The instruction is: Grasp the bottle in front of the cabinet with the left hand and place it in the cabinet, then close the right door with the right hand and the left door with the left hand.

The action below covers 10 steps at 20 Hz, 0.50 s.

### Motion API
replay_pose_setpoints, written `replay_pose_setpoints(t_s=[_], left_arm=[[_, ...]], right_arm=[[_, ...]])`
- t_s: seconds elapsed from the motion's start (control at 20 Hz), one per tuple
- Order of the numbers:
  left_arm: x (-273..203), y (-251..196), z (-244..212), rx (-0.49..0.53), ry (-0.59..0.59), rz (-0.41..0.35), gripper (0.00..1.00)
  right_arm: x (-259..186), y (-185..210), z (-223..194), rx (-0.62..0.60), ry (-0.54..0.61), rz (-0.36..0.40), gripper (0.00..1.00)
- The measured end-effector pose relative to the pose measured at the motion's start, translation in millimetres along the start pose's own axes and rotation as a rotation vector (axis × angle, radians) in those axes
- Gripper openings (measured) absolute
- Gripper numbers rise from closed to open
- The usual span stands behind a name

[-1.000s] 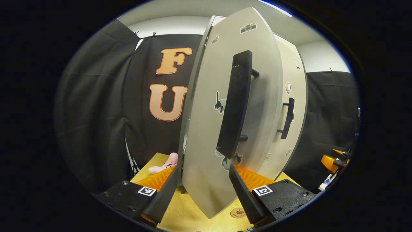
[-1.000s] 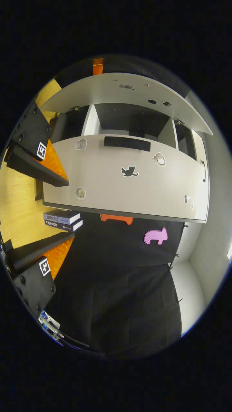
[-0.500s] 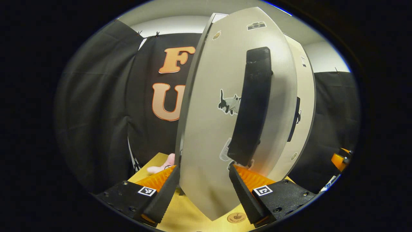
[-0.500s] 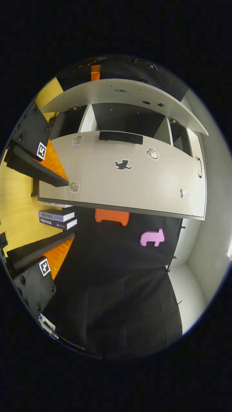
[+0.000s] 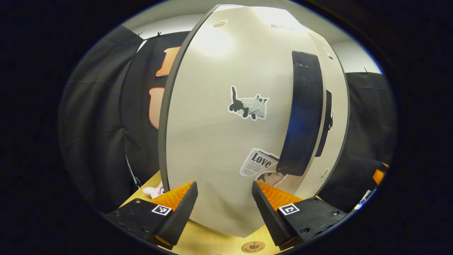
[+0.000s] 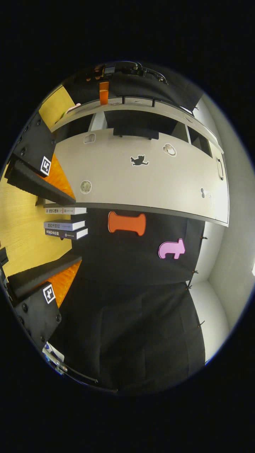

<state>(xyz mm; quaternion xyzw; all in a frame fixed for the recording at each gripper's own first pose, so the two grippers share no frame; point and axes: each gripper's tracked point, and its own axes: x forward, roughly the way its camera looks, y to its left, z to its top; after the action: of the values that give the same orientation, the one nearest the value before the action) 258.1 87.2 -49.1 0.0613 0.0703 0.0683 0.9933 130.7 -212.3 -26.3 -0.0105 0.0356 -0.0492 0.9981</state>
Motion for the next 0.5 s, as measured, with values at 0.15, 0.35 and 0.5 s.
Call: replay_pose_setpoints(t_s=[0.15,0.35,0.5], left_arm=[[2.6,-0.9,0.4,-0.009,-0.004,0.003,0.95],[2.8,-1.7,2.1,0.008,-0.001,0.013,0.94],[7.7,-3.2,1.7,0.023,0.004,0.021,0.94]], right_arm=[[0.4,-8.7,-6.6,0.018,0.014,-0.004,0.95],[5.2,-16.5,-13.2,0.025,0.027,-0.006,0.95],[9.9,-20.8,-20.9,0.040,0.046,0.000,0.95]])
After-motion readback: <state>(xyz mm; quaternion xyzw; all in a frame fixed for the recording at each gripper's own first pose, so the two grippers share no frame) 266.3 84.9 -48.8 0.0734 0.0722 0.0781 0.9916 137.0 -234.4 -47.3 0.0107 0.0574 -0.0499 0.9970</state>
